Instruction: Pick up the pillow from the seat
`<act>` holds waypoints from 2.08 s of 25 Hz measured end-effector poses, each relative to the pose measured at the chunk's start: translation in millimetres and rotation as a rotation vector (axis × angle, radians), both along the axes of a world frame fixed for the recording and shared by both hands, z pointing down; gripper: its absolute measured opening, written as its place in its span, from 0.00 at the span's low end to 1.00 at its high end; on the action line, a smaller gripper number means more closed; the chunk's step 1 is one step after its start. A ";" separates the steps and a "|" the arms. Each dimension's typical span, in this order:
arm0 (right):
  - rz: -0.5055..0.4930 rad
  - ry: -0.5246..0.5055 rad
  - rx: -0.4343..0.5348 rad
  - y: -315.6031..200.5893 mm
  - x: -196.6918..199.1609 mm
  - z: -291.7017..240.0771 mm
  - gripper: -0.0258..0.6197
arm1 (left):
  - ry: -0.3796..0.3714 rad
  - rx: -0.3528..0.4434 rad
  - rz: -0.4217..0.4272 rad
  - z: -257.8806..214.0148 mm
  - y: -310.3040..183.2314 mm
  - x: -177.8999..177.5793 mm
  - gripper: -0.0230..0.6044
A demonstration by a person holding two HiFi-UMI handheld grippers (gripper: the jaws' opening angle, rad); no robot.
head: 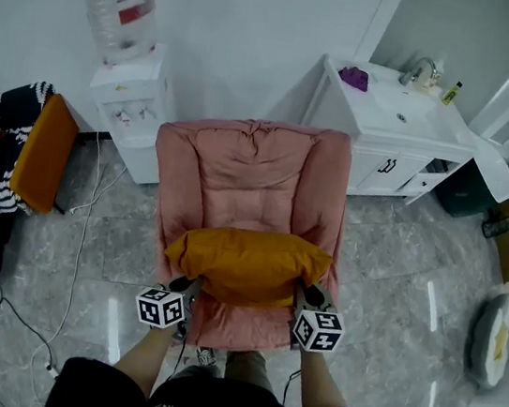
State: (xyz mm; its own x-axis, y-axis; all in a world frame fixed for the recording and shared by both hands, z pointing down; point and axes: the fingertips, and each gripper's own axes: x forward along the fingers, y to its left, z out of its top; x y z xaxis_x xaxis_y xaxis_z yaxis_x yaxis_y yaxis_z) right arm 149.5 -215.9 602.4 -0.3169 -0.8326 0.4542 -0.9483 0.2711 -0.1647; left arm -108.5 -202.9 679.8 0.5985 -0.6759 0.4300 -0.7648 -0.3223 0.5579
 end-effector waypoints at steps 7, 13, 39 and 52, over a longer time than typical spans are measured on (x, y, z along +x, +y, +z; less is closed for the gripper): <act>0.051 0.001 0.025 18.3 -1.8 -17.9 0.09 | -0.040 0.034 0.048 -16.9 14.5 -2.1 0.13; 0.079 -0.015 0.062 30.9 0.7 -40.5 0.08 | -0.058 0.113 0.092 -47.7 17.8 -2.2 0.13; 0.180 -0.180 0.383 84.0 31.2 -207.6 0.07 | 0.038 0.524 0.143 -258.2 11.0 20.1 0.11; 0.153 -0.195 0.485 82.3 27.2 -261.8 0.07 | 0.078 0.638 0.114 -319.5 2.3 15.4 0.11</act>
State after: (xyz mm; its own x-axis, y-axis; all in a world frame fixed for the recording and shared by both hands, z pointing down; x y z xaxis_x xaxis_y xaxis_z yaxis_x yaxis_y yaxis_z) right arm 176.7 -133.6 340.6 -0.2158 -0.9753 -0.0483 -0.9474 0.2211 -0.2314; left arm -93.1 -200.6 360.4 0.6949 -0.7144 -0.0827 -0.6711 -0.6855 0.2824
